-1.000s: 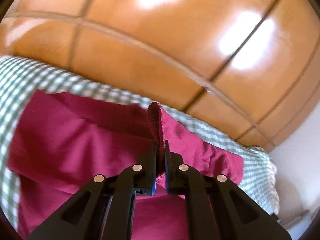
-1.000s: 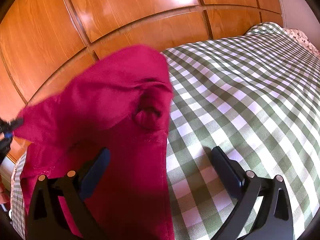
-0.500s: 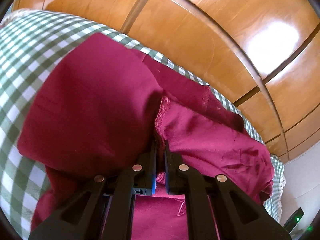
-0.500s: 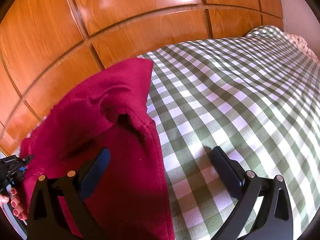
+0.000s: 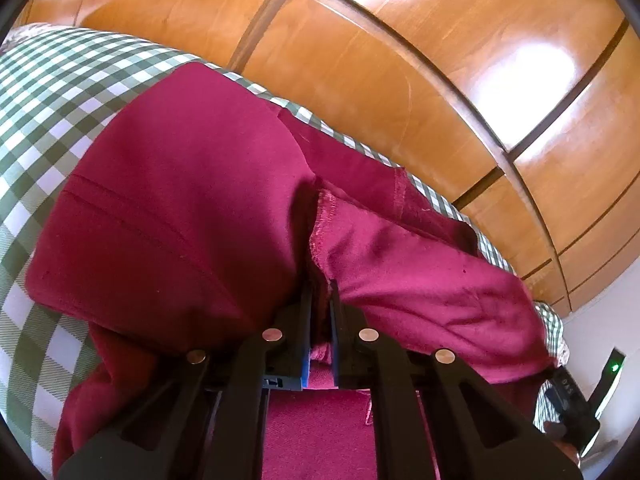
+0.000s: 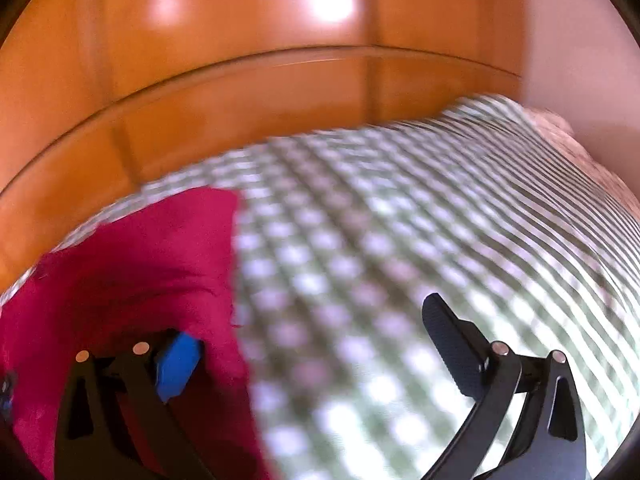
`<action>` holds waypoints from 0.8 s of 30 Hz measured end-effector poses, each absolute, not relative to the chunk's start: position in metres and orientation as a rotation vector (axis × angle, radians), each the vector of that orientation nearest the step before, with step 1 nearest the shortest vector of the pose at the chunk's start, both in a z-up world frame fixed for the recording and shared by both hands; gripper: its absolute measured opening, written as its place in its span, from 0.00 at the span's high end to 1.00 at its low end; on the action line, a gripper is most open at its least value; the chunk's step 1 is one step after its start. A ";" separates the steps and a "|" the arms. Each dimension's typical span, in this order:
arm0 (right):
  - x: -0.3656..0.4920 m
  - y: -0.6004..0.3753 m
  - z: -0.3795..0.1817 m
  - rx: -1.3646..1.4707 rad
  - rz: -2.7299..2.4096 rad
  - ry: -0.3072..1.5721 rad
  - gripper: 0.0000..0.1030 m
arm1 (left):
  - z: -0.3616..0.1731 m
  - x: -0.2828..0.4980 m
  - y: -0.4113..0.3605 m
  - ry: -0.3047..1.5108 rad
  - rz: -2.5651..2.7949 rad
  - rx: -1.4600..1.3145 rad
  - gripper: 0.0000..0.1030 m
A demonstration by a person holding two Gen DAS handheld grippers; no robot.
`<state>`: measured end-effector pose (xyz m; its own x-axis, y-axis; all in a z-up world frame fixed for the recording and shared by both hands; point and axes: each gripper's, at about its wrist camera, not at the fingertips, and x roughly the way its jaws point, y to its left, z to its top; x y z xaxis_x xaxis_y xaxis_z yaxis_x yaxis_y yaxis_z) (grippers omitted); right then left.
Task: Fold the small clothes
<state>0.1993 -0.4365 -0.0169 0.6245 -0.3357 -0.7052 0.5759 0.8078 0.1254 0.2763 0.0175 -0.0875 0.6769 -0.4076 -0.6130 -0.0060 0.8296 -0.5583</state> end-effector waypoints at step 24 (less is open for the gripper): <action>0.152 -0.452 -0.034 0.442 -0.399 0.790 0.02 | -0.088 0.275 0.002 0.789 -0.277 -0.501 0.84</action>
<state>0.1515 -0.4524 -0.0339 0.6397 -0.1761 -0.7482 0.4978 0.8366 0.2288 0.2752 0.0024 -0.0877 0.6775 -0.4173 -0.6057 0.0524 0.8488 -0.5261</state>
